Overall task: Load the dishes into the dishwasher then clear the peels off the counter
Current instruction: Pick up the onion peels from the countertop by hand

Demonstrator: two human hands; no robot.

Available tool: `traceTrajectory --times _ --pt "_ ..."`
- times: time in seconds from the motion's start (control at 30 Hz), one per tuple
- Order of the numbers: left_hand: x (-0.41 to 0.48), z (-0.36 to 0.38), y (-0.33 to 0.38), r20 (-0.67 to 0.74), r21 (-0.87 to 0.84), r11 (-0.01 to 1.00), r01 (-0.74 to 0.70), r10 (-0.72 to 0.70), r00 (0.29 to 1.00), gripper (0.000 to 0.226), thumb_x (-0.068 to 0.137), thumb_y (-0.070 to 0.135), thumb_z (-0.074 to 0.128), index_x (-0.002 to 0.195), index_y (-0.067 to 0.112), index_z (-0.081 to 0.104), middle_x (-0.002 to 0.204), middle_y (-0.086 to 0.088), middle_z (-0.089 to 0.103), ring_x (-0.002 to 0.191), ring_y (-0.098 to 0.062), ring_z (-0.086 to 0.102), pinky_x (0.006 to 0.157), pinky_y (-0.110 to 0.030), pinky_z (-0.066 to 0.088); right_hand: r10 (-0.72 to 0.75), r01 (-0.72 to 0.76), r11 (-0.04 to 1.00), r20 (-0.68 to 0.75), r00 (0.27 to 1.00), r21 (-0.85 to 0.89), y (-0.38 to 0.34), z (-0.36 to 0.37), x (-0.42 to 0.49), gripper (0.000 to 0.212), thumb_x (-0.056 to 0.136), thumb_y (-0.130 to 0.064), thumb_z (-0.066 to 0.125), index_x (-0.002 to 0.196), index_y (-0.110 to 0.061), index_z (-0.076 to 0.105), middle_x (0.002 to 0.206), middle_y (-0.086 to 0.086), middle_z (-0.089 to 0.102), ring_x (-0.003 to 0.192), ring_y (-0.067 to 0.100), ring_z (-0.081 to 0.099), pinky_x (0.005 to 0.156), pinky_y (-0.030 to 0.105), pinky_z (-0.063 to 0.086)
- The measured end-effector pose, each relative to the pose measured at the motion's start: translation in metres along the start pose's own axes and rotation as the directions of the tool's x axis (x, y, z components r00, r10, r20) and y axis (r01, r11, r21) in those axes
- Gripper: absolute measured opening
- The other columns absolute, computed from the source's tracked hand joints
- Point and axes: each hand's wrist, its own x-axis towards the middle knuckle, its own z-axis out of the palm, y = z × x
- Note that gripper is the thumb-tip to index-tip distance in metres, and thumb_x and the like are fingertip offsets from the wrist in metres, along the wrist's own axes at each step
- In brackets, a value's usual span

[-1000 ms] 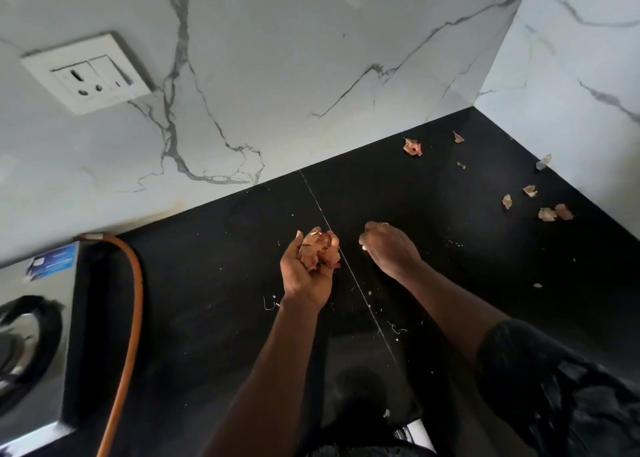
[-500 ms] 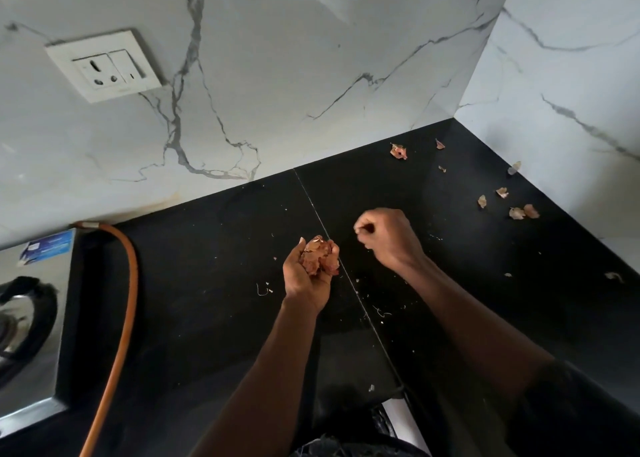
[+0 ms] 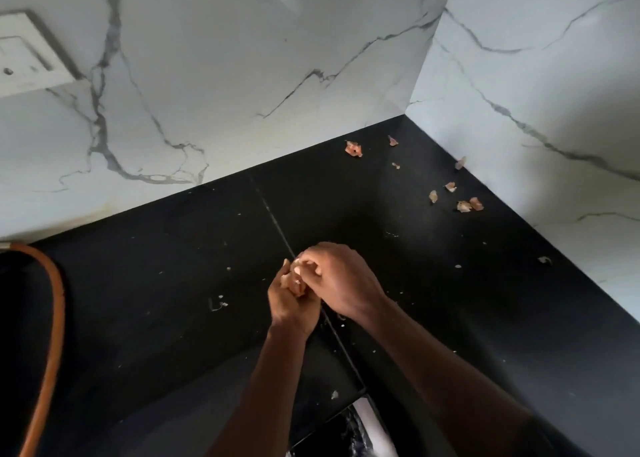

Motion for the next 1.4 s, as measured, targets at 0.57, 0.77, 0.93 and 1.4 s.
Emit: traceTrajectory --times 0.57,0.77,0.93,1.4 --pt "-0.005 0.032 -0.062 -0.142 0.043 0.995 0.089 -0.082 0.986 0.039 0.099 0.032 0.055 0.121 0.001 0.065 0.111 -0.021 0.070 0.101 -0.030 0.069 0.094 -0.037 0.054 0.421 -0.379 0.842 0.030 0.906 -0.384 0.284 -0.084 0.068 0.034 0.094 -0.009 0.060 0.128 -0.009 0.057 0.137 0.017 0.051 0.125 0.036 0.054 0.100 0.045 0.049" --pt "-0.015 0.050 -0.069 -0.143 0.067 0.995 0.070 -0.060 0.988 0.041 0.098 0.033 0.057 0.121 0.001 0.067 0.112 -0.021 0.070 0.101 -0.031 0.069 0.097 -0.038 0.052 0.315 -0.284 0.859 0.003 0.949 -0.426 0.256 -0.049 0.029 0.013 0.095 -0.016 0.062 0.108 -0.011 0.064 0.119 0.011 0.055 0.108 0.023 0.054 0.084 0.032 0.051" --pt "-0.029 0.049 -0.074 -0.141 0.104 0.991 0.084 -0.069 0.988 0.044 0.098 0.033 0.057 0.126 0.000 0.065 0.111 -0.022 0.071 0.094 -0.030 0.071 0.093 -0.036 0.052 0.324 -0.315 0.864 -0.047 0.945 -0.393 0.259 -0.051 0.027 0.025 0.095 -0.022 0.064 0.117 -0.013 0.061 0.137 0.011 0.044 0.118 0.026 0.052 0.084 0.034 0.053" --pt "-0.037 0.046 -0.109 -0.160 0.106 0.988 0.114 -0.096 0.982 0.046 0.097 0.036 0.054 0.127 0.001 0.062 0.122 -0.027 0.067 0.086 -0.032 0.068 0.072 -0.036 0.048 0.350 -0.347 0.849 -0.068 0.934 -0.398 0.285 -0.051 0.040 0.030 0.094 -0.002 0.059 0.124 -0.003 0.061 0.123 0.011 0.051 0.113 0.027 0.055 0.087 0.037 0.054"
